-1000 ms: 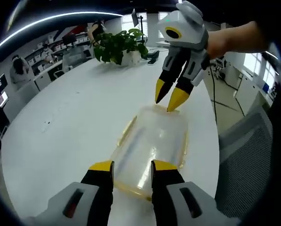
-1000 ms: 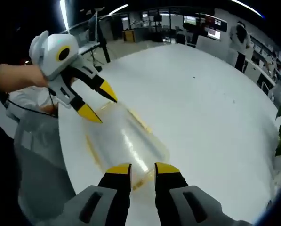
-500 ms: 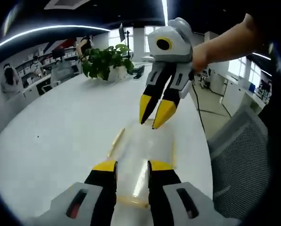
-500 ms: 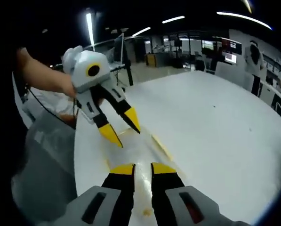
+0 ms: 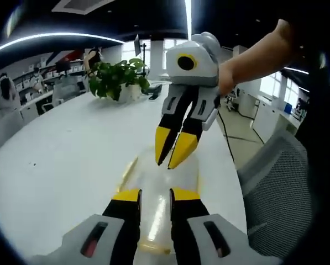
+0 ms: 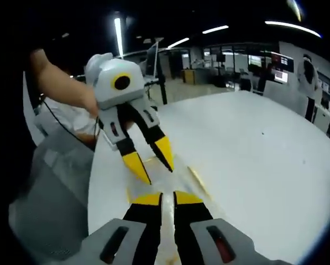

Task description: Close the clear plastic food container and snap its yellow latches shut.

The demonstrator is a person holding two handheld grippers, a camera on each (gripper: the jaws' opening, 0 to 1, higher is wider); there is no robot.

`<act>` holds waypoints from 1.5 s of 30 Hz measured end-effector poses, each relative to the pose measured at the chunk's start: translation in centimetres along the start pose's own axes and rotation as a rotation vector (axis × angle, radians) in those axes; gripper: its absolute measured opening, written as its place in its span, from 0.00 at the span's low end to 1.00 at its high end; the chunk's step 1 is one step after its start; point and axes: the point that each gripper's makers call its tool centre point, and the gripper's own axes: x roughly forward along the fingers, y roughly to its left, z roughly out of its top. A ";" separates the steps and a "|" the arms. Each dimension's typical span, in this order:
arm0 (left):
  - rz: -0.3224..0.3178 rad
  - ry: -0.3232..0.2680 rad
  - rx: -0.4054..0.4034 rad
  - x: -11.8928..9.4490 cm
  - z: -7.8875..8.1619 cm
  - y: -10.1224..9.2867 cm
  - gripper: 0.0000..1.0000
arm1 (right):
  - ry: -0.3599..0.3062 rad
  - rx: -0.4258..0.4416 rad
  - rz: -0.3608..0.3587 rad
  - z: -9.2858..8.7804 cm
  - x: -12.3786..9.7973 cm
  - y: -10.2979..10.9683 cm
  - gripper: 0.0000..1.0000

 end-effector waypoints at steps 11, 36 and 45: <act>-0.066 0.037 0.062 0.9 -0.5 -1.9 0.16 | -0.005 0.007 -0.011 0.2 1.6 -1.5 0.00; -0.082 0.082 0.135 1.3 -1.2 -3.3 0.28 | 0.095 0.237 -0.074 -0.6 3.0 -4.2 0.32; -0.066 0.076 0.126 1.4 -1.1 -3.3 0.28 | 0.122 0.257 -0.062 -0.9 2.5 -4.6 0.32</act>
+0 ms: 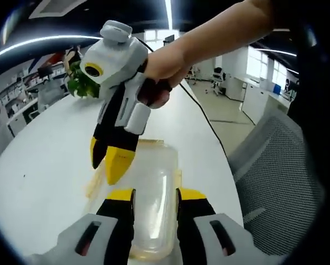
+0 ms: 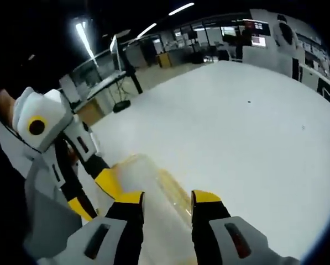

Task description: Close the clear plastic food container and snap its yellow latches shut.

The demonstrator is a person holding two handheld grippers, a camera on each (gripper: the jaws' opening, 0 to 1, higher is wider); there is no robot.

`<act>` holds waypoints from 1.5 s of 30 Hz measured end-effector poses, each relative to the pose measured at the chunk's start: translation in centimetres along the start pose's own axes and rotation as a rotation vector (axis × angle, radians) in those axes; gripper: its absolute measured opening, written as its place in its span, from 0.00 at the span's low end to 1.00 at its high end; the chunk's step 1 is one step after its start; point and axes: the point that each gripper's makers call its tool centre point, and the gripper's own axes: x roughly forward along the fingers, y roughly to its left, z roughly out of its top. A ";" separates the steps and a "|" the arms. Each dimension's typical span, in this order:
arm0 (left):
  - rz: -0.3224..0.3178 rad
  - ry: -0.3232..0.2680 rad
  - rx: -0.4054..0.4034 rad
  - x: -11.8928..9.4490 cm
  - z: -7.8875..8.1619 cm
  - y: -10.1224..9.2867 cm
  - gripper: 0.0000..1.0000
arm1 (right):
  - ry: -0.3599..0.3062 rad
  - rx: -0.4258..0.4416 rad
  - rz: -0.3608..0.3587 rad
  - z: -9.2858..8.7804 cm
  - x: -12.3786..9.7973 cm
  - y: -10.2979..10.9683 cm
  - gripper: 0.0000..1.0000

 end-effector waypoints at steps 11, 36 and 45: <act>0.020 0.091 0.063 0.7 0.8 -0.8 0.32 | 0.055 -0.085 0.001 0.9 -1.0 -0.2 0.32; 0.174 0.442 0.311 1.7 0.1 -0.9 0.37 | 0.486 -0.324 0.151 0.3 1.3 0.4 0.30; 0.191 0.492 0.360 2.0 -0.5 -0.9 0.38 | 0.584 -0.320 0.216 -0.7 1.3 1.3 0.28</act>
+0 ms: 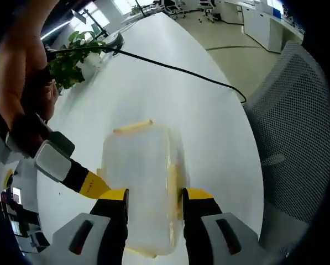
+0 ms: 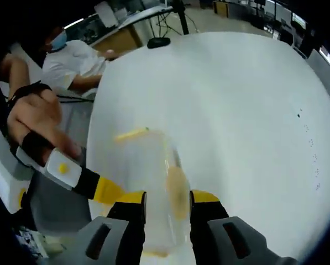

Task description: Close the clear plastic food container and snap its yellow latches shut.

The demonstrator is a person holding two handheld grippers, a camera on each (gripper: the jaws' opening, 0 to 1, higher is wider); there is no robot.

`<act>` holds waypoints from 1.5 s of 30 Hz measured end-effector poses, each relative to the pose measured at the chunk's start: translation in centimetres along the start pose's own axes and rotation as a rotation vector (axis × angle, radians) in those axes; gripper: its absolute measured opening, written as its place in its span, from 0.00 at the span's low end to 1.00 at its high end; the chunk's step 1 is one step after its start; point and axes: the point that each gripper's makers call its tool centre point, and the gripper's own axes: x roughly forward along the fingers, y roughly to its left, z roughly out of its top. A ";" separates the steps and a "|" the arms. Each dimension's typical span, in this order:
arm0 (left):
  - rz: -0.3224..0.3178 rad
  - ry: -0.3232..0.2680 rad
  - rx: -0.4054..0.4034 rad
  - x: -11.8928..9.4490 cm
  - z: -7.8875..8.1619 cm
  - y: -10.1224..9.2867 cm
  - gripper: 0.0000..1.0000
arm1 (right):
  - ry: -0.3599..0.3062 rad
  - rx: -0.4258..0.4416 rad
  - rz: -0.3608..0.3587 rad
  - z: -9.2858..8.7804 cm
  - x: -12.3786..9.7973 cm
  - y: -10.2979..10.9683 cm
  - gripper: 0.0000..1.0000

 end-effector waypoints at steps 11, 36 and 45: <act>0.022 0.008 -0.048 0.1 -0.1 0.2 0.36 | 0.102 -0.016 0.024 0.0 0.4 0.2 0.24; 0.021 -0.023 -0.086 0.3 0.4 0.0 0.35 | 0.245 -0.030 0.050 -0.2 0.7 0.6 0.20; 0.026 -0.054 -0.076 0.2 0.4 -0.1 0.35 | 0.257 -0.081 0.006 -0.5 0.4 0.8 0.20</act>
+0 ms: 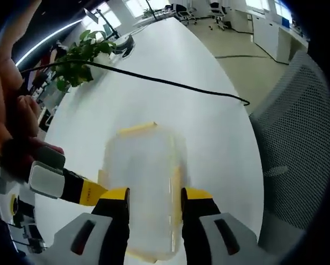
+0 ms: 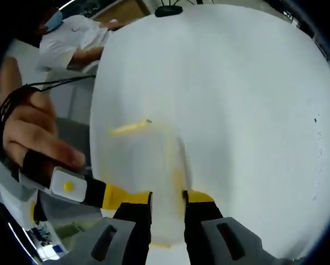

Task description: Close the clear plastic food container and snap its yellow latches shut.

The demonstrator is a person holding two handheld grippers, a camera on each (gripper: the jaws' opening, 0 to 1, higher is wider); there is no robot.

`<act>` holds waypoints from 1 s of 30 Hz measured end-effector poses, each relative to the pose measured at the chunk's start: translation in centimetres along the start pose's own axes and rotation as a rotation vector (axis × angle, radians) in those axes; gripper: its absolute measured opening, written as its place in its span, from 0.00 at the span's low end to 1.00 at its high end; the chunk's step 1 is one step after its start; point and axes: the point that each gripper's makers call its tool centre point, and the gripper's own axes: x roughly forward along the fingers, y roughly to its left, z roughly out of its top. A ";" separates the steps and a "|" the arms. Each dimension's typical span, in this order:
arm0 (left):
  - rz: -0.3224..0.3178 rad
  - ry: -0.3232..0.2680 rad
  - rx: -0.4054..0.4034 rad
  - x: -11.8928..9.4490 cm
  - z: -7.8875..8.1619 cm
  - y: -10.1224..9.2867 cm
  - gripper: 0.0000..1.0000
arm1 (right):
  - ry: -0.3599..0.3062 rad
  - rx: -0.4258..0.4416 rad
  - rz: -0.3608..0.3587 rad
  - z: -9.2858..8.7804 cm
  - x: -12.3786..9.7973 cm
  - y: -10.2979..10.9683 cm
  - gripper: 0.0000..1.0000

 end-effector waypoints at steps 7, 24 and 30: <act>-0.002 -0.016 0.026 -0.2 0.0 -0.4 0.35 | -0.011 0.008 -0.029 -0.2 0.0 0.1 0.20; -0.053 -0.033 0.030 -0.2 0.5 -0.9 0.51 | -0.162 0.061 -0.090 0.1 -0.5 -0.1 0.22; -0.120 -0.114 -0.109 -2.0 1.6 -1.9 0.60 | -0.285 0.114 -0.081 0.2 -0.6 0.0 0.40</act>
